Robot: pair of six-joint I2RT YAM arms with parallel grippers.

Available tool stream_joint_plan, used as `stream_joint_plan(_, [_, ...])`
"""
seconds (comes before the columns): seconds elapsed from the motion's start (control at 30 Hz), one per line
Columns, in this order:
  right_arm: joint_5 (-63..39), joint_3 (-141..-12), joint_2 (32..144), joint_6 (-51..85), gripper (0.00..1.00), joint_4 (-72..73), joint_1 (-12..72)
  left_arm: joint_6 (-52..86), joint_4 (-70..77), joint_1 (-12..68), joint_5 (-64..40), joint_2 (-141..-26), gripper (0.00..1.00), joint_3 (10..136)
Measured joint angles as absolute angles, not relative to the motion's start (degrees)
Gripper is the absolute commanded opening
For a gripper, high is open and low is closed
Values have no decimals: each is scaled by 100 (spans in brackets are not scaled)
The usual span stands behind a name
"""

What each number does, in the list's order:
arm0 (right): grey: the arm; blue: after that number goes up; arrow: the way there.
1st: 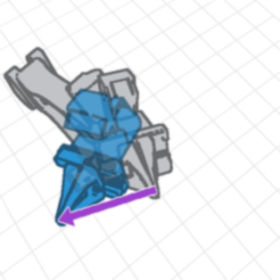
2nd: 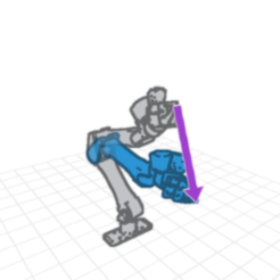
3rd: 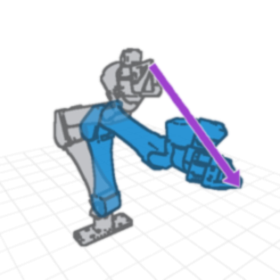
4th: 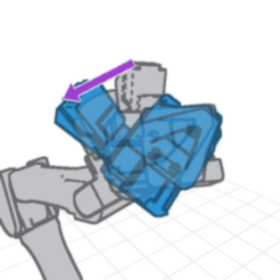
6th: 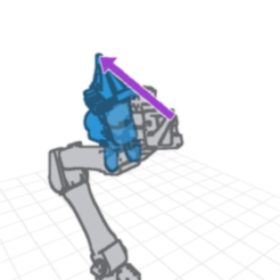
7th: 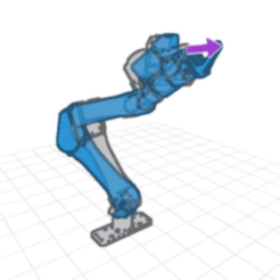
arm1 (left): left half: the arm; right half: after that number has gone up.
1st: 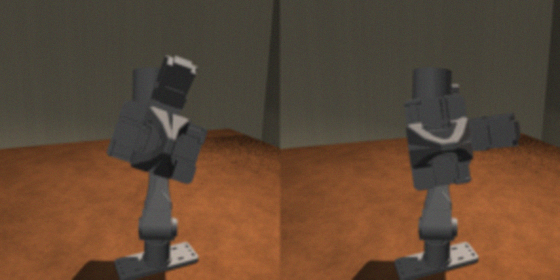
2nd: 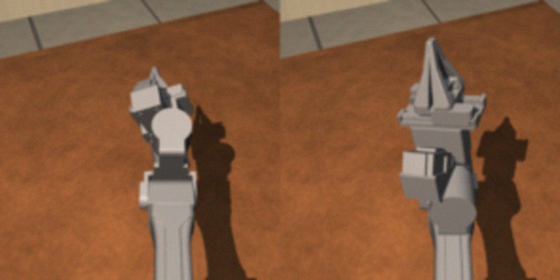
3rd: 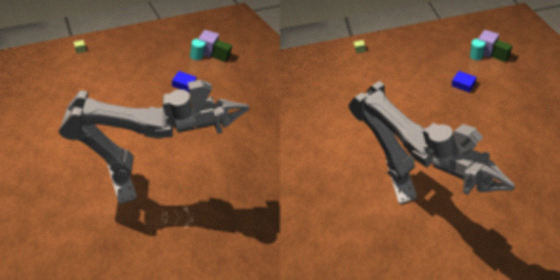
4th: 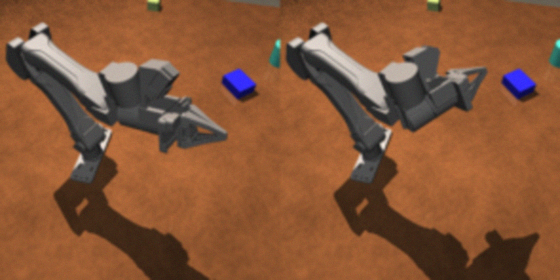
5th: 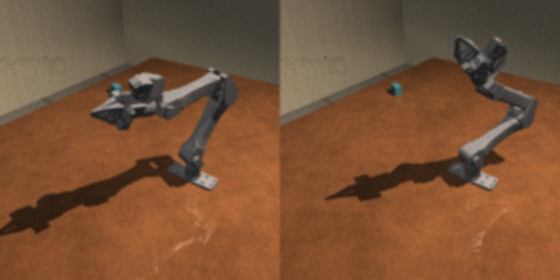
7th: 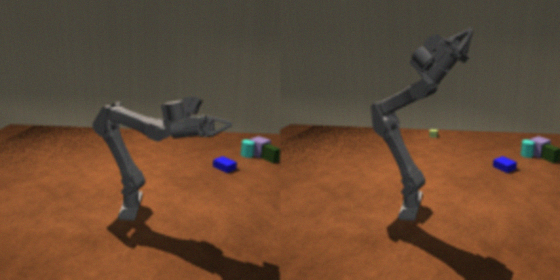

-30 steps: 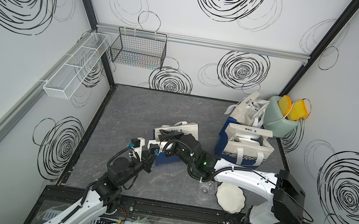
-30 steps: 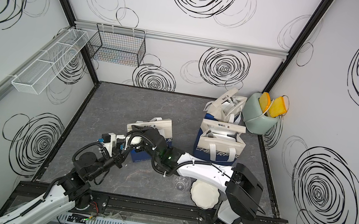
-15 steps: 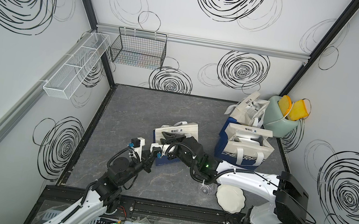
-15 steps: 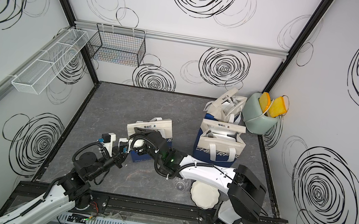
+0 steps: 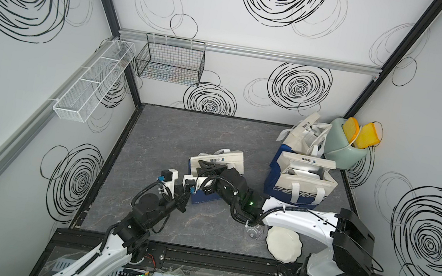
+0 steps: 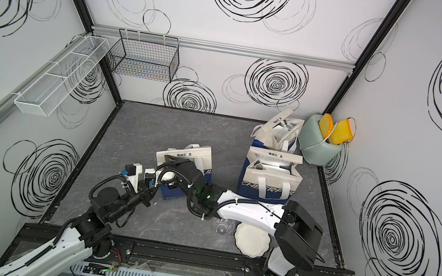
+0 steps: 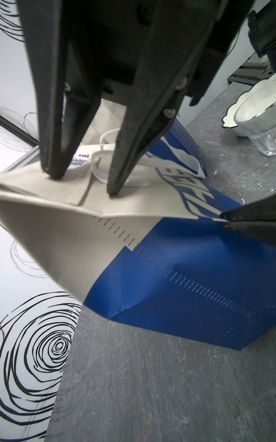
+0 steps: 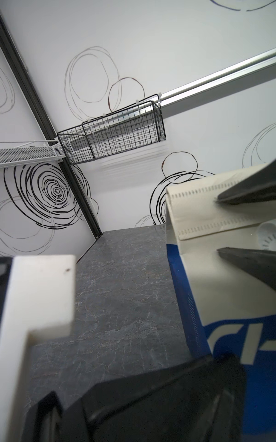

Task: Open the takeout bag
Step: Open the takeout bag at the center of the board.

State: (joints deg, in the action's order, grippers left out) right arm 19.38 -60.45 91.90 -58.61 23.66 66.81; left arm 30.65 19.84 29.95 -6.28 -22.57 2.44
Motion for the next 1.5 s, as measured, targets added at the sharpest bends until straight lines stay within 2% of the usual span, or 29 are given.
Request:
stream_joint_plan(0.37, [2377, -6066, 9279, -6173, 33, 2696, 6718, 3065, 1986, 2995, -589, -2257, 0, 250])
stream_joint_plan(0.47, [2401, -6066, 9301, -6213, 30, 2731, 6718, 3065, 1986, 2995, -587, -2257, 0, 252])
stream_joint_plan(0.7, [2399, -6066, 9319, -6237, 15, 2742, 6720, 3065, 1988, 2993, -585, -2255, 0, 255])
stream_joint_plan(0.8, [2388, -6066, 9319, -6246, 0, 2724, 6720, 3068, 1988, 2993, -582, -2255, 0, 257])
stream_joint_plan(1.1, [2222, -6108, 9295, -5876, 0, 2561, 6685, 3109, 1973, 2995, -587, -2257, 0, 266])
stream_joint_plan(1.5, [1258, -6300, 8984, -4762, 0, 1712, 6366, 3133, 1938, 2995, -624, -2257, 0, 296])
